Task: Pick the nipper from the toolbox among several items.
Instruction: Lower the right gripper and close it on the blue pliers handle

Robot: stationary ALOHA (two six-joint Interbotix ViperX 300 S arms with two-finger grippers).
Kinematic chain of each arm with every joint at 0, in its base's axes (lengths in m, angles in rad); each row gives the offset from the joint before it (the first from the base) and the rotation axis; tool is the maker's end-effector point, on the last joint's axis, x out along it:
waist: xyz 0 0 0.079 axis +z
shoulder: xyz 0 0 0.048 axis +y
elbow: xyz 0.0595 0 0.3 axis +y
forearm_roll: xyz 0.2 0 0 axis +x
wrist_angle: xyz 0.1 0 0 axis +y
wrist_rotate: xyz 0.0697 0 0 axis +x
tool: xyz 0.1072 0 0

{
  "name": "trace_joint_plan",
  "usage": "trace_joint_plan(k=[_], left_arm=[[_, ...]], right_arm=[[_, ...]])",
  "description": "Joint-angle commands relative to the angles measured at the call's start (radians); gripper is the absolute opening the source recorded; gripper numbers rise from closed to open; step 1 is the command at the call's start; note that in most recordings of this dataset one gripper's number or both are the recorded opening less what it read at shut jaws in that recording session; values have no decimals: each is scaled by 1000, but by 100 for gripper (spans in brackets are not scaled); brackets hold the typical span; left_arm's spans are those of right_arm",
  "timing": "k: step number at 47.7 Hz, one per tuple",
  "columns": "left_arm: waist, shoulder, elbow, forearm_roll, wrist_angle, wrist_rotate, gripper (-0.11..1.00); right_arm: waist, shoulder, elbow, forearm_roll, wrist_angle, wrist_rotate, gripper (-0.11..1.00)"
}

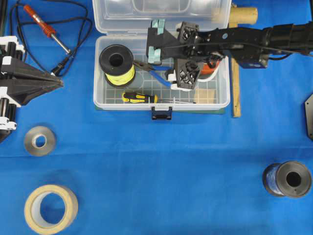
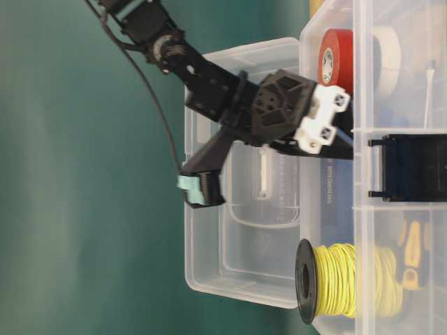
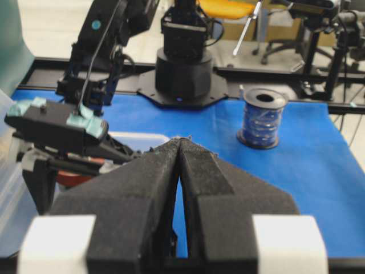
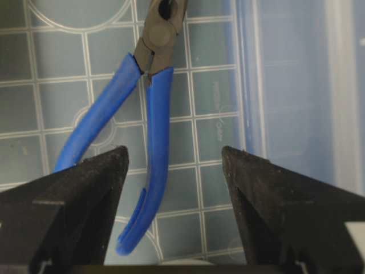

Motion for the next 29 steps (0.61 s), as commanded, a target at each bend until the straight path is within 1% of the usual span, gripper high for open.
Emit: trace_joint_plan(k=[1,5,7,10,14,16,23,29], left_arm=[[3,6,-8,-2,-5,-2,0],[3,6,-8,-2,-3,-2,0],[3,6,-8,-2,-3,-2,0],[3,6,-8,-2,-3,-3,0],[3,6,-8,-2,-3,-3,0],[3,6,-9,-2,-3,-3,0],[5,6,-8,-2,-2,-3,0],[5,3,-8,-2,-2,-3,0]], right_arm=[[-3,0,-21,2,-15,3,65],[-3,12,-23,0,-29,3,61],[-3,17,-25,0,-31,2,57],[-3,20,-25,0,-28,-3,44],[-3,20,-25,0,-28,-3,22],[-3,20,-26,2,-28,-3,14],[-3,8,-26,2,-18,-5,13],[-3,-40,-25,2,-11,0,13]])
